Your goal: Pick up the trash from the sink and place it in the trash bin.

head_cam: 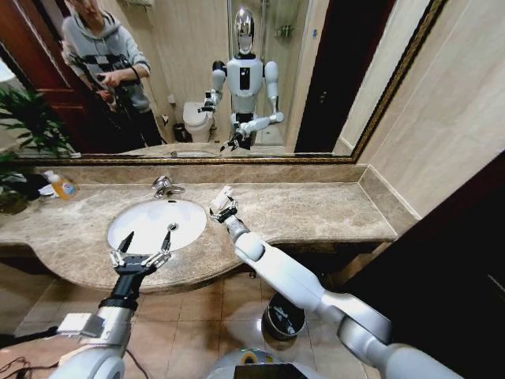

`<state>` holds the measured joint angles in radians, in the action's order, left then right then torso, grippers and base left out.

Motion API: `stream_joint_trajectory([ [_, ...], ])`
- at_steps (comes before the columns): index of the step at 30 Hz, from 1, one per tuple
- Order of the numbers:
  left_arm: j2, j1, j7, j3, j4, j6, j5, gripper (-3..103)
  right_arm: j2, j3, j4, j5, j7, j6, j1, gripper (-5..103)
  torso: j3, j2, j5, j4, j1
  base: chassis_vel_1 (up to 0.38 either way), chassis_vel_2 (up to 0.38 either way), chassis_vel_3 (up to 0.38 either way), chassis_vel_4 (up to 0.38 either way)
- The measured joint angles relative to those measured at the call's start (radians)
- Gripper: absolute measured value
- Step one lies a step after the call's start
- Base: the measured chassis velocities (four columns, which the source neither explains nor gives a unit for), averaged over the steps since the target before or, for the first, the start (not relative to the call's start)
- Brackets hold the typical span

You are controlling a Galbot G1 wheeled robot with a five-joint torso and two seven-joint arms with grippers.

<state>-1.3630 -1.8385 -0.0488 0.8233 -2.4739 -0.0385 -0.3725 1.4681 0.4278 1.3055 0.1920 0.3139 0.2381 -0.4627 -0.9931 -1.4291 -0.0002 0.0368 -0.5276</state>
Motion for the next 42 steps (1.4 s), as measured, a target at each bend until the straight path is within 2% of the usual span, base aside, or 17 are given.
stream_joint_trajectory([
  [4, 0.000, 0.000, 0.000, 0.000, 0.000, 0.000, 0.000, 100, 0.026, 0.010, -0.039, 0.014, -0.002, -0.012, 0.011, 95, 0.000, 0.000, 0.0001, 0.0000, 0.000, 0.000, 0.000, 0.000, 0.000],
  [9, 0.000, 0.000, 0.000, 0.000, 0.000, 0.000, 0.000, 100, 0.077, -0.022, -0.167, -0.051, 0.003, -0.074, 0.036, 98, 0.000, 0.000, 0.0001, 0.0000, 0.000, 0.000, 0.000, 0.000, 0.000],
  [12, 0.000, 0.000, 0.000, 0.000, 0.000, 0.000, 0.000, 100, 0.088, -0.036, -0.206, -0.070, 0.008, -0.084, 0.047, 91, 0.000, 0.000, 0.0002, 0.0000, 0.000, 0.000, 0.000, 0.000, 0.000],
  [15, 0.000, 0.000, 0.000, 0.000, 0.000, 0.000, 0.000, 100, 0.087, -0.055, -0.245, -0.092, 0.004, -0.087, 0.055, 79, 0.000, 0.000, 0.0002, 0.0001, 0.000, 0.000, 0.000, 0.000, 0.000],
  [16, 0.000, 0.000, 0.000, 0.000, 0.000, 0.000, 0.000, 100, 0.087, -0.055, -0.245, -0.092, 0.004, -0.087, 0.055, 79, 0.000, 0.000, 0.0002, 0.0001, 0.000, 0.000, 0.000, 0.000, 0.000],
  [19, 0.000, 0.000, 0.000, 0.000, 0.000, 0.000, 0.000, 100, 0.061, -0.069, -0.249, -0.095, -0.013, -0.092, 0.053, 62, 0.000, 0.000, 0.0002, 0.0000, 0.000, 0.000, 0.000, 0.000, 0.000],
  [21, 0.000, 0.000, 0.000, 0.000, 0.000, 0.000, 0.000, 100, 0.056, -0.071, -0.247, -0.095, -0.016, -0.093, 0.051, 62, 0.000, 0.000, 0.0002, 0.0000, 0.000, 0.000, 0.000, 0.000, 0.000],
  [23, 0.000, 0.000, 0.000, 0.000, 0.000, 0.000, 0.000, 100, 0.039, -0.077, -0.230, -0.087, -0.022, -0.094, 0.048, 51, 0.000, 0.000, 0.0003, -0.0001, 0.000, 0.000, 0.000, 0.000, 0.000],
  [24, 0.000, 0.000, 0.000, 0.000, 0.000, 0.000, 0.000, 100, 0.039, -0.077, -0.230, -0.087, -0.022, -0.094, 0.048, 51, 0.000, 0.000, 0.0003, -0.0001, 0.000, 0.000, 0.000, 0.000, 0.000],
  [27, 0.000, 0.000, 0.000, 0.000, 0.000, 0.000, 0.000, 100, 0.021, -0.087, -0.217, -0.075, -0.027, -0.096, 0.045, 35, 0.000, 0.000, 0.0003, 0.0000, 0.000, 0.000, 0.000, 0.000, 0.000],
  [30, 0.000, 0.000, 0.000, 0.000, 0.000, 0.000, 0.000, 100, 0.013, -0.091, -0.213, -0.070, -0.028, -0.097, 0.044, 30, 0.000, 0.000, 0.0003, 0.0000, 0.000, 0.000, 0.000, 0.000, 0.000],
  [31, 0.000, 0.000, 0.000, 0.000, 0.000, 0.000, 0.000, 100, 0.007, -0.094, -0.208, -0.065, -0.029, -0.098, 0.043, 19, 0.000, 0.000, 0.0003, 0.0000, 0.000, 0.000, 0.000, 0.000, 0.000],
  [33, 0.000, 0.000, 0.000, 0.000, 0.000, 0.000, 0.000, 100, 0.004, -0.096, -0.206, -0.062, -0.029, -0.098, 0.043, 19, 0.000, 0.000, 0.0003, 0.0000, 0.000, 0.000, 0.000, 0.000, 0.000],
  [35, 0.000, 0.000, 0.000, 0.000, 0.000, 0.000, 0.000, 100, -0.006, -0.105, -0.201, -0.054, -0.031, -0.098, 0.043, 8, 0.000, 0.000, 0.0003, 0.0000, 0.000, 0.000, 0.000, 0.000, 0.000],
  [38, 0.000, 0.000, 0.000, 0.000, 0.000, 0.000, 0.000, 100, -0.016, -0.118, -0.189, -0.044, -0.031, -0.098, 0.041, 2, 0.000, 0.000, 0.0003, 0.0000, 0.000, 0.000, 0.000, 0.000, 0.000],
  [40, 0.000, 0.000, 0.000, 0.000, 0.000, 0.000, 0.000, 100, -0.026, -0.127, -0.176, -0.036, -0.031, -0.098, 0.037, 1, 0.000, 0.000, 0.0003, 0.0000, 0.000, 0.000, 0.000, 0.000, 0.000],
  [42, 0.000, 0.000, 0.000, 0.000, 0.000, 0.000, 0.000, 100, -0.068, -0.145, -0.112, 0.023, -0.033, -0.104, 0.020, 0, 0.000, 0.000, 0.0004, 0.0002, 0.000, 0.000, 0.000, 0.000, 0.000],
])
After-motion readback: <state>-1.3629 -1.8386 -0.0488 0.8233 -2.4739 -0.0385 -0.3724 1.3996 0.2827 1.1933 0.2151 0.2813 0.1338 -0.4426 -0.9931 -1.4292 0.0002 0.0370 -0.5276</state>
